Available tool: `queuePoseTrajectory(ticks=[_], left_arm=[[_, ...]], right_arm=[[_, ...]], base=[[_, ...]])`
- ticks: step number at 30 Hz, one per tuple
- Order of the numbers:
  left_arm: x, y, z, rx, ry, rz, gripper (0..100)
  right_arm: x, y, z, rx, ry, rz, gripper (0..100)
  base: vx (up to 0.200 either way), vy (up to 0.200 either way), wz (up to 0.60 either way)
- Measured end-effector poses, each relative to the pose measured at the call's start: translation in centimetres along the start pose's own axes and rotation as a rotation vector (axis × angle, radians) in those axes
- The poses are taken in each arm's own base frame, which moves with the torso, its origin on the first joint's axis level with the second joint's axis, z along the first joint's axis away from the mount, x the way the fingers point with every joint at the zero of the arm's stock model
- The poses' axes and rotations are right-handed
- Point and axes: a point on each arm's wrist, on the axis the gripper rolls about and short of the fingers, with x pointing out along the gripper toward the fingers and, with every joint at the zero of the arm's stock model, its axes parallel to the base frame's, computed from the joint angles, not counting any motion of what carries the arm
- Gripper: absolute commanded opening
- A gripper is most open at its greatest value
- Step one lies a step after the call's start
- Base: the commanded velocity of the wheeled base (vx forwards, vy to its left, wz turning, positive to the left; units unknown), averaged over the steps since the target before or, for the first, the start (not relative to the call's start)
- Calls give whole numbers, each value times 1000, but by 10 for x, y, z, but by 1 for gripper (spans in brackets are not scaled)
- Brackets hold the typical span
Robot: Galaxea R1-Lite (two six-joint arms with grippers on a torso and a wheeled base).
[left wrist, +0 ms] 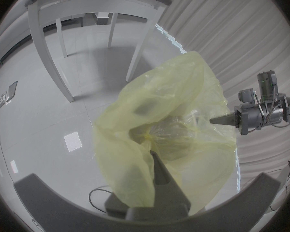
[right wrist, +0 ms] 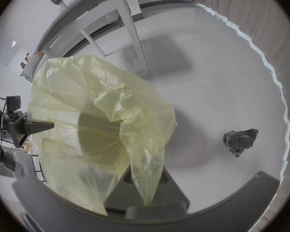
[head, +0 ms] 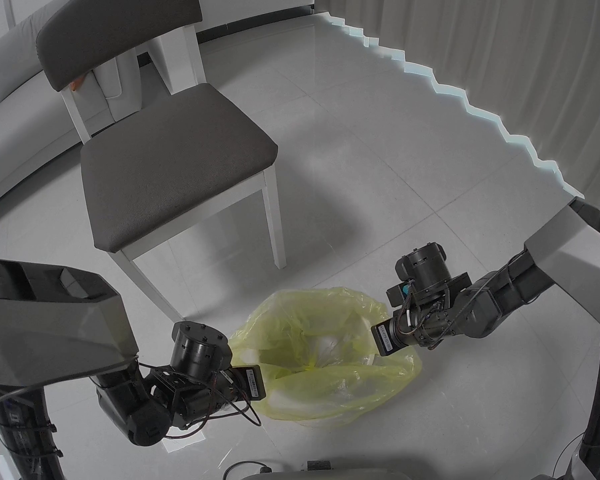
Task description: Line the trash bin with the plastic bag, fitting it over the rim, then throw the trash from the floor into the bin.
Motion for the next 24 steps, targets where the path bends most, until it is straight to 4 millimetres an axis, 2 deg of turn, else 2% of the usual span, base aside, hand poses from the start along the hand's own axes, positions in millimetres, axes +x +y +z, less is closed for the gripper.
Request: queuePoseTrajectory(ticks=[7,13,20,24], left_arm=[[21,16,10,-27,-26,41,0],[37,37,20,-23,-67,77,0],[45,40,34,-32,-127,68,0],[48,41,33,-32,-107,77,0]], right_arm=[[18,-1,15,2,-39,0,0],[32,-2,26,4,-66,-1,0],[36,-9,34,12,-91,-9,0],[38,-12,36,16,-95,-13,0]], base=[[0,0,0],[0,0,0],[0,0,0],[0,0,0]])
